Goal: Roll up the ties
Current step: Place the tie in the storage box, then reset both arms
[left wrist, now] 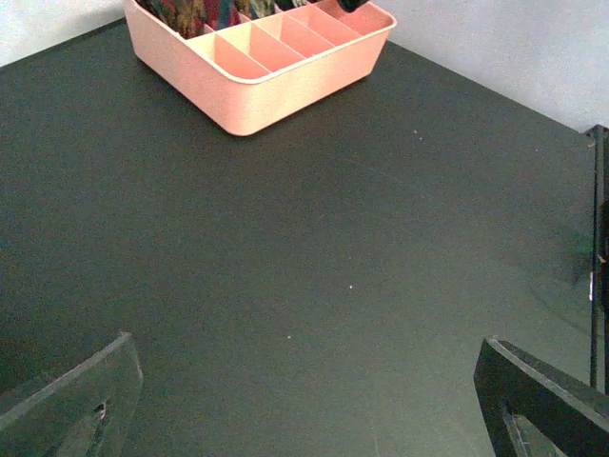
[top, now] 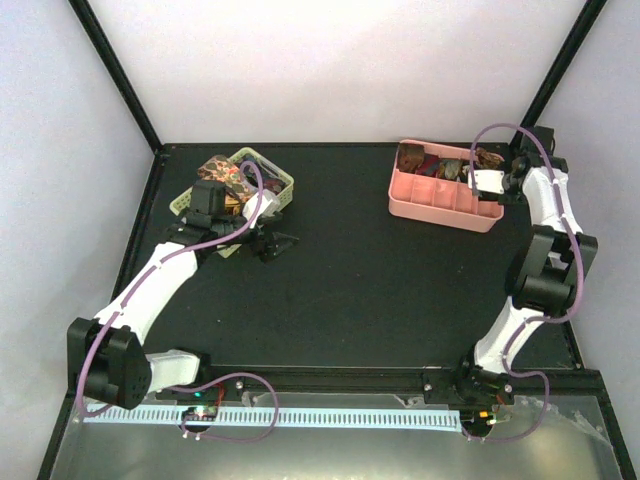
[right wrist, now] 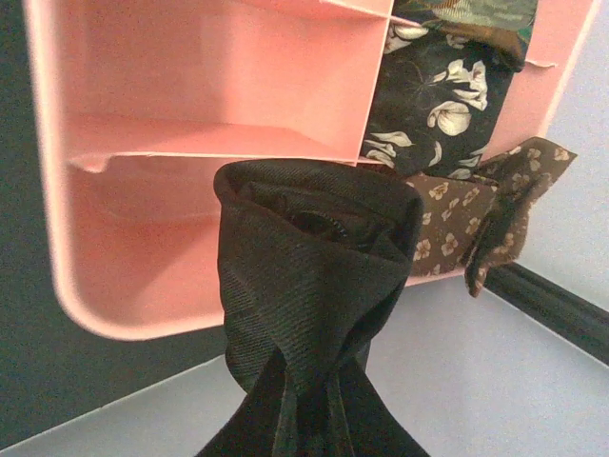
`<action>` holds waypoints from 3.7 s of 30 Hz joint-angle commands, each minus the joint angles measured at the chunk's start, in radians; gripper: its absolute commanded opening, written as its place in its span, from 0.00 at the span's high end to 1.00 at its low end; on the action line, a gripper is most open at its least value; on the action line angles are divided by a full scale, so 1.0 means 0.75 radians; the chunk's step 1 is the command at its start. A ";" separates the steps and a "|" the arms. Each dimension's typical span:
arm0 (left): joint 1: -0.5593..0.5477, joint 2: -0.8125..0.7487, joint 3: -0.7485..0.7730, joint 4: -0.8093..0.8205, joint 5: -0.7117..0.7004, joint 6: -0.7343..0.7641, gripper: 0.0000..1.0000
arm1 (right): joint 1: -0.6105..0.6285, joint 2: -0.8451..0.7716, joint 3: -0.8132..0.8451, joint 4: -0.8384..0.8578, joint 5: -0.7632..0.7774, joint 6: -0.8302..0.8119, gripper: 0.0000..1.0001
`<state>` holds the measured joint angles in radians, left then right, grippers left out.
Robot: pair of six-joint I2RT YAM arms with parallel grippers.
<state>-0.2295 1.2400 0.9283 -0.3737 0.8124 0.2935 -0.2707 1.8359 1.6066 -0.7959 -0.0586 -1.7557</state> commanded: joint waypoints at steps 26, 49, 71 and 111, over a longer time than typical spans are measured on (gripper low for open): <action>0.044 0.046 0.075 -0.022 -0.001 -0.014 0.01 | -0.030 0.365 0.277 -0.196 0.127 0.045 0.98; 0.052 0.137 0.102 -0.056 0.014 -0.001 0.01 | -0.015 0.478 0.395 -0.224 0.174 0.119 0.61; 0.136 -0.082 0.083 0.079 -0.247 -0.116 0.01 | 0.005 -0.053 0.445 -0.173 -0.175 0.432 0.00; 0.011 0.148 0.019 -0.312 -0.439 -0.045 0.01 | 0.159 -1.214 -1.106 0.416 -0.961 2.104 0.00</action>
<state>-0.2176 1.3750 0.9504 -0.6376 0.4503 0.2783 -0.1547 0.9379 0.7864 -0.5285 -0.7902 -0.1963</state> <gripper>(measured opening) 0.988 0.997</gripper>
